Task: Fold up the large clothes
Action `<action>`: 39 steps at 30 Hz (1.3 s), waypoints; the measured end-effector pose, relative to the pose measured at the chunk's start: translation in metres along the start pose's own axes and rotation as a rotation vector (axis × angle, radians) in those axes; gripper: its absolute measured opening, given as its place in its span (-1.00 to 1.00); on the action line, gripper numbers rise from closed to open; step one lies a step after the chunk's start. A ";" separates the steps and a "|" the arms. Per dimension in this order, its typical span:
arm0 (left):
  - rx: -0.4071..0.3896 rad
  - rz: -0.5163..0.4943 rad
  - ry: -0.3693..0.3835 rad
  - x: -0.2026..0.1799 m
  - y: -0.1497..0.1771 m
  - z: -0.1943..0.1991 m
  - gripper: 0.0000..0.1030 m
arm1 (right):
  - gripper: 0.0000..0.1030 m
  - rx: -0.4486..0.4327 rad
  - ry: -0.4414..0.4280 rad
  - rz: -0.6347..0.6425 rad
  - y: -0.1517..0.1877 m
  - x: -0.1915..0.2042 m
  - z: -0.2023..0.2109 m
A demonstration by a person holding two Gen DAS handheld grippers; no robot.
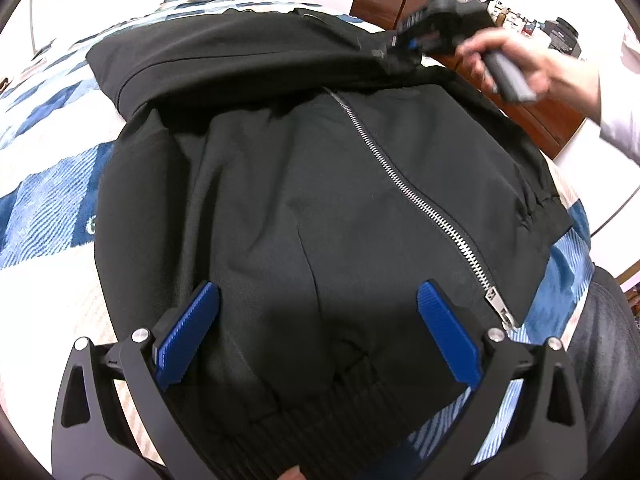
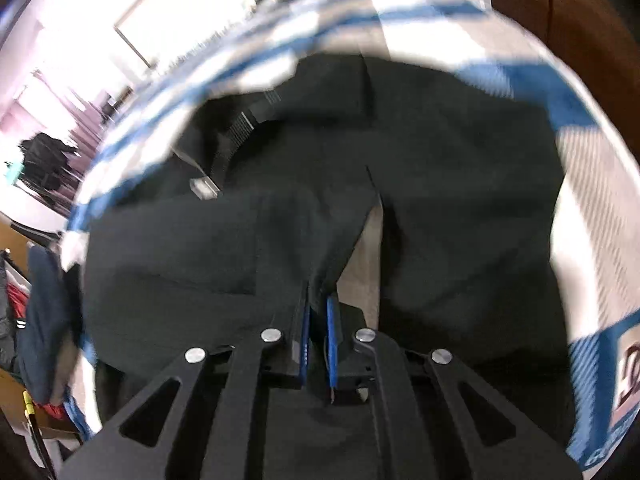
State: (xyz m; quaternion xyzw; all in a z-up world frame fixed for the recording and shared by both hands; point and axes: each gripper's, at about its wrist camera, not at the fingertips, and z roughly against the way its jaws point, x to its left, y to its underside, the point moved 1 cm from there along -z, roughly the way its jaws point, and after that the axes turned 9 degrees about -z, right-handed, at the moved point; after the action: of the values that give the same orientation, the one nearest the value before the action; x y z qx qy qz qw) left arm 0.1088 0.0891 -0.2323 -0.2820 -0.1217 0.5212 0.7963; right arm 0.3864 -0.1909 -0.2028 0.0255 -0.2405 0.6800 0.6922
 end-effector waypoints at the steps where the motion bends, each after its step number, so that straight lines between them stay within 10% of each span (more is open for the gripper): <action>1: 0.001 -0.002 -0.004 -0.001 0.000 0.000 0.88 | -0.85 -0.012 -0.003 -0.011 0.004 -0.003 -0.006; 10: -0.028 0.004 0.019 -0.005 -0.008 0.009 0.88 | -0.73 0.008 -0.079 -0.111 0.005 -0.016 -0.009; 12: -0.040 0.021 0.039 -0.004 -0.009 0.013 0.88 | -0.43 0.027 -0.115 -0.090 0.006 -0.010 -0.004; 14: -0.051 0.023 0.043 -0.004 -0.009 0.015 0.88 | 0.48 0.034 -0.172 -0.069 0.010 -0.001 0.003; 16: -0.062 0.003 0.044 -0.006 -0.011 0.019 0.88 | 0.70 0.035 -0.185 -0.040 0.016 0.012 0.011; 27: -0.095 -0.027 -0.012 -0.004 -0.016 0.049 0.88 | 0.84 0.002 -0.251 0.058 0.114 0.000 0.106; 39: -0.067 0.156 -0.023 0.065 0.012 0.060 0.88 | 0.91 -0.135 -0.248 0.007 0.234 -0.116 0.189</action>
State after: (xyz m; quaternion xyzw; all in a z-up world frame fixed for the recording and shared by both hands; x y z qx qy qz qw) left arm 0.0979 0.1706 -0.1971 -0.3110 -0.1257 0.5803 0.7421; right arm 0.1114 -0.3494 -0.1468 0.0618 -0.3696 0.6562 0.6550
